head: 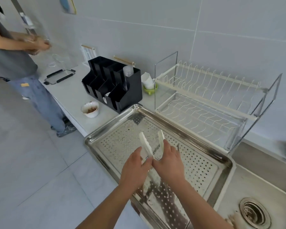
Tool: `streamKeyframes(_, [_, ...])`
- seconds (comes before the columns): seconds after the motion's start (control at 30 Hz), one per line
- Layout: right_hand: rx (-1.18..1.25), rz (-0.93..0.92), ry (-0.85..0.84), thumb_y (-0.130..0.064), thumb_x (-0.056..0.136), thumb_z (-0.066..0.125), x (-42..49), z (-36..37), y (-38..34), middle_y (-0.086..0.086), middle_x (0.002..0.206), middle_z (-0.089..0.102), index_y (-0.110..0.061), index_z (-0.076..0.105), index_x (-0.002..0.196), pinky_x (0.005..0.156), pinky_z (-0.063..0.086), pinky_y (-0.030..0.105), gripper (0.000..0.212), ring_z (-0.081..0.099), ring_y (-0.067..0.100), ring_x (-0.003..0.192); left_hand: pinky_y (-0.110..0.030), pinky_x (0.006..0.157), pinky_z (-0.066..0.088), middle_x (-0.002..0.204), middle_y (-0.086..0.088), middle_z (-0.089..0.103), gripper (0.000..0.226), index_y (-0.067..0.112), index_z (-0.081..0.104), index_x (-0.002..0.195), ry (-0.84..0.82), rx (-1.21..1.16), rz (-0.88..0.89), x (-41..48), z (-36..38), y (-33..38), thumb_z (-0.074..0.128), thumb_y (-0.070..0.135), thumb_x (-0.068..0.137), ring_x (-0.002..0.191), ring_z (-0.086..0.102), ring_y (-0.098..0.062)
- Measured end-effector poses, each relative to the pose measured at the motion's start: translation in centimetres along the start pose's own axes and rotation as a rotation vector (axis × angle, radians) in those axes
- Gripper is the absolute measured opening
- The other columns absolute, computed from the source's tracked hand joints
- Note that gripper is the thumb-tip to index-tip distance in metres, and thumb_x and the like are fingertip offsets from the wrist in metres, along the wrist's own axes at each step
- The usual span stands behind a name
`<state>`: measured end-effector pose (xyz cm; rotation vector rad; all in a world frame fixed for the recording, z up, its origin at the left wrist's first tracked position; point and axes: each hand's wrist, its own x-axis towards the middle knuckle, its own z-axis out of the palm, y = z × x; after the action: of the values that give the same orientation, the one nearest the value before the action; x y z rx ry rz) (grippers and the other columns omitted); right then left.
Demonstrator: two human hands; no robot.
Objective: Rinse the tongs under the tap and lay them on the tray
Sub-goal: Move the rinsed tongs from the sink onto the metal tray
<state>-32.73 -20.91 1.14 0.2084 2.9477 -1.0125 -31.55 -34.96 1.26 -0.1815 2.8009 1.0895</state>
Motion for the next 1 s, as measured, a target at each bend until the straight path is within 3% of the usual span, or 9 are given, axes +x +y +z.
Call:
streamKeyframes(0.1, [0.004,0.022,-0.027,-0.06,0.084,0.058,2.4,1.9,-1.1,0.003,0.135,0.054,-0.026,0.02,0.156,0.093,0.049,0.039,0.089,0.049,0.025,0.123,-0.027,0.077,0.046,0.097,0.014,0.065,0.056,0.028,0.049,0.138,0.001,-0.149,-0.083,3.5,-0.6,-0.1,0.047,0.061,0.094,0.089,0.063,-0.005])
streamKeyframes(0.2, [0.042,0.074,-0.054,-0.061,0.086,0.056,4.2,3.7,-2.0,0.005,0.138,0.053,-0.024,0.019,0.157,0.103,0.048,0.043,0.089,0.047,0.026,0.129,-0.023,0.067,0.051,0.084,0.009,0.071,0.042,0.027,0.059,0.127,0.014,-0.254,-0.146,6.5,-1.1,-0.6,0.056,0.053,0.094,0.075,0.068,-0.001])
streamKeyframes(0.4, [0.072,0.185,-0.041,-0.055,0.088,0.062,7.3,7.3,-4.1,0.006,0.147,0.047,-0.024,0.015,0.159,0.109,0.04,0.039,0.09,0.041,0.026,0.136,-0.026,0.071,0.057,0.09,0.009,0.073,0.033,0.022,0.063,0.127,-0.097,-0.256,-0.126,13.6,-1.9,-3.4,0.056,0.036,0.098,0.078,0.071,-0.006])
streamKeyframes(0.57, [0.145,0.354,-0.011,-0.051,0.091,0.063,8.4,9.5,-6.5,0.006,0.152,0.046,-0.021,0.016,0.16,0.11,0.041,0.036,0.089,0.045,0.025,0.139,-0.028,0.071,0.053,0.093,0.009,0.071,0.03,0.026,0.067,0.119,-0.317,-0.105,0.003,20.2,-3.2,-6.5,0.051,0.041,0.099,0.081,0.068,-0.008])
streamKeyframes(0.7, [0.19,0.52,0.068,-0.041,0.093,0.064,8.1,10.2,-7.7,0.005,0.148,0.053,-0.023,0.024,0.157,0.102,0.049,0.035,0.079,0.055,0.024,0.13,-0.025,0.058,0.045,0.081,0.008,0.07,0.022,0.024,0.069,0.105,-0.456,-0.042,0.089,22.6,-3.2,-8.0,0.051,0.035,0.101,0.07,0.066,-0.009])
streamKeyframes(0.83, [0.199,0.632,0.164,-0.03,0.095,0.065,7.4,10.1,-7.7,0.003,0.138,0.061,-0.021,0.04,0.151,0.091,0.051,0.027,0.061,0.063,0.017,0.118,-0.03,0.06,0.048,0.075,0.002,0.068,0.021,0.022,0.065,0.09,-0.541,0.012,0.182,22.8,-3.1,-9.1,0.05,0.03,0.101,0.062,0.061,-0.013])
streamKeyframes(0.93, [0.194,0.683,0.259,-0.024,0.096,0.065,6.6,9.7,-7.0,0.0,0.127,0.066,-0.018,0.059,0.136,0.072,0.046,0.013,0.042,0.064,0.01,0.099,-0.026,0.054,0.047,0.072,0.003,0.068,0.018,0.022,0.065,0.091,-0.55,0.055,0.245,23.0,-3.4,-9.1,0.052,0.03,0.101,0.057,0.059,-0.012])
streamKeyframes(1.0, [0.14,0.703,0.278,-0.024,0.096,0.066,5.7,9.7,-6.3,-0.002,0.116,0.068,-0.017,0.066,0.128,0.07,0.046,0.016,0.033,0.063,0.01,0.092,-0.025,0.053,0.048,0.071,0.004,0.067,0.017,0.021,0.064,0.091,-0.524,0.12,0.299,22.9,-3.7,-9.0,0.053,0.031,0.1,0.057,0.06,-0.009])
